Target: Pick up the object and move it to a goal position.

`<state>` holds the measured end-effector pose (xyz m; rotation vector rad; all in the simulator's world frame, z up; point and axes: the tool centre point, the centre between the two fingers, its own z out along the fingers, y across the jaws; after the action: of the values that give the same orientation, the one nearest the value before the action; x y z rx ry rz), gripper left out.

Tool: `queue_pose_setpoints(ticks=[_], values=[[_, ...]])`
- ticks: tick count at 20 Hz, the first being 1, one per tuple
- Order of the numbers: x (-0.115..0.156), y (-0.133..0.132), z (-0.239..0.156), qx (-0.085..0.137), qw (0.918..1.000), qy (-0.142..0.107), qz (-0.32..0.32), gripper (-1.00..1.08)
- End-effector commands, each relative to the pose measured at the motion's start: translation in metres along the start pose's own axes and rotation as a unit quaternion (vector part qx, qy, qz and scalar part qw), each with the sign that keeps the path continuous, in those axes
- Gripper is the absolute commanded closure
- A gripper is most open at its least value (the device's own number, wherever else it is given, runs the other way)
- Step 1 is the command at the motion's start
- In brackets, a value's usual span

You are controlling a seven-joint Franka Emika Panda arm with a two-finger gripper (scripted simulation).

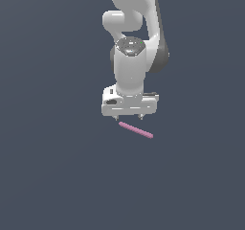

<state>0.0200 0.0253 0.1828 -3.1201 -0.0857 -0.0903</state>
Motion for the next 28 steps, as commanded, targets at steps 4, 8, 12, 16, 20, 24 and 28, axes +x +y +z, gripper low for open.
queue_pose_setpoints(ticks=[4,8,12,16,20,24,28], values=[[0.001,0.001,-0.002,-0.002,1.0,0.002,-0.004,-0.92],[0.004,0.006,-0.007,-0.007,0.9998,0.007,-0.017,-0.92],[0.005,0.007,-0.008,-0.008,0.9997,0.009,-0.022,-0.92],[0.005,0.007,-0.008,-0.008,0.9997,0.009,-0.02,-0.92],[0.004,0.006,-0.006,-0.009,0.9995,0.008,-0.031,-0.92],[0.003,0.004,0.001,-0.01,0.9985,0.005,-0.054,-0.92],[0.0,0.002,0.01,-0.011,0.996,0.002,-0.089,-0.92]])
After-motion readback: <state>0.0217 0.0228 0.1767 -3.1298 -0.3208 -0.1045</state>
